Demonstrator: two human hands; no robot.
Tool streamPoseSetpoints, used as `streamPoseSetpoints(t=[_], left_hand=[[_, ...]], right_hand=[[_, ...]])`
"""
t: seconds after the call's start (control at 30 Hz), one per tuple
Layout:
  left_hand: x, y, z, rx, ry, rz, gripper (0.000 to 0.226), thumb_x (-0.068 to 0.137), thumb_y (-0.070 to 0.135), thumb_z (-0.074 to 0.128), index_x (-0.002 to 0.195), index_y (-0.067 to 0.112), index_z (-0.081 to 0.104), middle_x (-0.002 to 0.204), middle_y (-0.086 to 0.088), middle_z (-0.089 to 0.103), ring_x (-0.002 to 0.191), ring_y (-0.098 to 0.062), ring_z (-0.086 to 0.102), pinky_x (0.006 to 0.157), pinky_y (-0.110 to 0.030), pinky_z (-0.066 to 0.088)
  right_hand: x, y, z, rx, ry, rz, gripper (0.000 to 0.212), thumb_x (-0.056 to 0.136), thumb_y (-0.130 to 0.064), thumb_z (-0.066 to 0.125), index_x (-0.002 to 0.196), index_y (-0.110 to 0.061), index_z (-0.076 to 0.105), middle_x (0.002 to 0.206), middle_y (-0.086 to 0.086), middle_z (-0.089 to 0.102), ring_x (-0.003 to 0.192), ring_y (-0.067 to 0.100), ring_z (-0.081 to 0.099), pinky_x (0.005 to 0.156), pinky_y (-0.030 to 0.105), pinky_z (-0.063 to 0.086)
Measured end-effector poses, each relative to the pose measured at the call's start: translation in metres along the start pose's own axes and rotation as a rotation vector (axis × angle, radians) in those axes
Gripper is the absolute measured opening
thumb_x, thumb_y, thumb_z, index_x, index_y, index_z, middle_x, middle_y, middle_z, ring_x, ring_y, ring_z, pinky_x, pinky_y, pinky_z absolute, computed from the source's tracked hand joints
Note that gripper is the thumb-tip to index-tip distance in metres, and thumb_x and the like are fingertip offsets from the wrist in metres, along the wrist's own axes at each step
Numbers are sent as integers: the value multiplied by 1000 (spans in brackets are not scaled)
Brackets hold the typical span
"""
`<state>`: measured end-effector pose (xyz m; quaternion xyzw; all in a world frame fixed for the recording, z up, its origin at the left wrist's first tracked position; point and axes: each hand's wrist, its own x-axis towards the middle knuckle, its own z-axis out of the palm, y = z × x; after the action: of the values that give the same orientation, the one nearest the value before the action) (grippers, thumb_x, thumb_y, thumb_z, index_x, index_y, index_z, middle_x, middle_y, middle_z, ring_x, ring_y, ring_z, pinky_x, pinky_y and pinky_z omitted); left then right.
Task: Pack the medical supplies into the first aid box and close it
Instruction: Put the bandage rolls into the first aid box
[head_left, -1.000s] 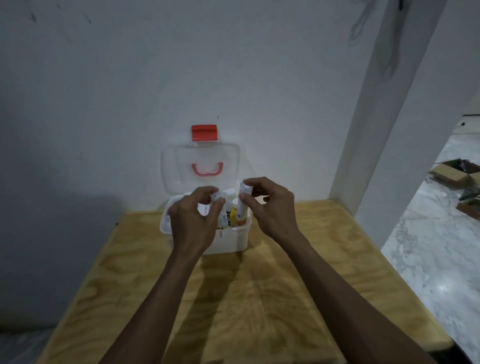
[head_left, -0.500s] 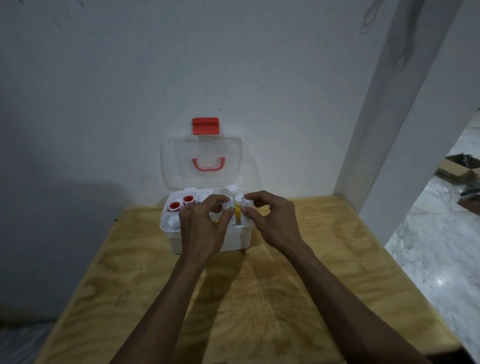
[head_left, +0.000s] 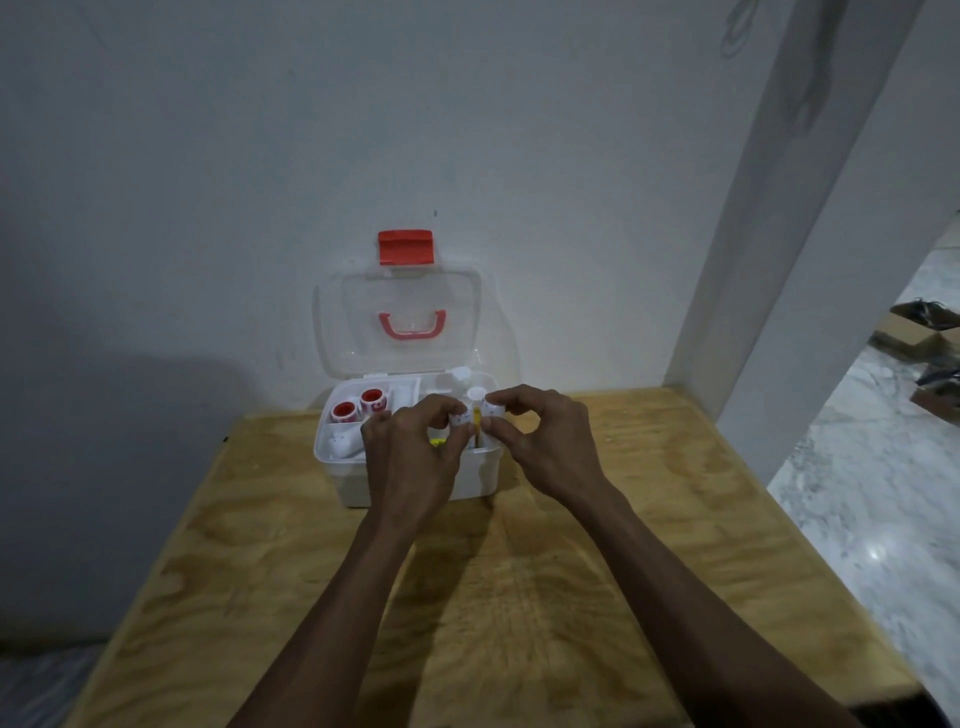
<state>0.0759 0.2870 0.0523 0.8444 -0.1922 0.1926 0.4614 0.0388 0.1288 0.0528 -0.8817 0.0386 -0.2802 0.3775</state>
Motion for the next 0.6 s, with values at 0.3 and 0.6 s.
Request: streamPoseSetpoints(t=[0.3, 0.6], left_hand=[[2, -8, -6, 45, -99, -38, 24, 82, 48, 69, 95, 30, 77, 90, 13, 76, 85, -7, 68, 89, -51, 51], [0, -7, -5, 35, -93, -69, 28, 83, 48, 69, 104, 30, 76, 101, 9, 76, 96, -13, 67, 91, -52, 52]], right_hand=[[-2, 0, -4, 13, -62, 35, 24, 83, -32, 75, 104, -21, 76, 105, -5, 74, 87, -6, 54, 71, -3, 32], [-3, 3, 0, 71, -53, 69, 25, 83, -35, 73, 105, -23, 76, 104, -8, 74, 90, -4, 59, 74, 4, 37]])
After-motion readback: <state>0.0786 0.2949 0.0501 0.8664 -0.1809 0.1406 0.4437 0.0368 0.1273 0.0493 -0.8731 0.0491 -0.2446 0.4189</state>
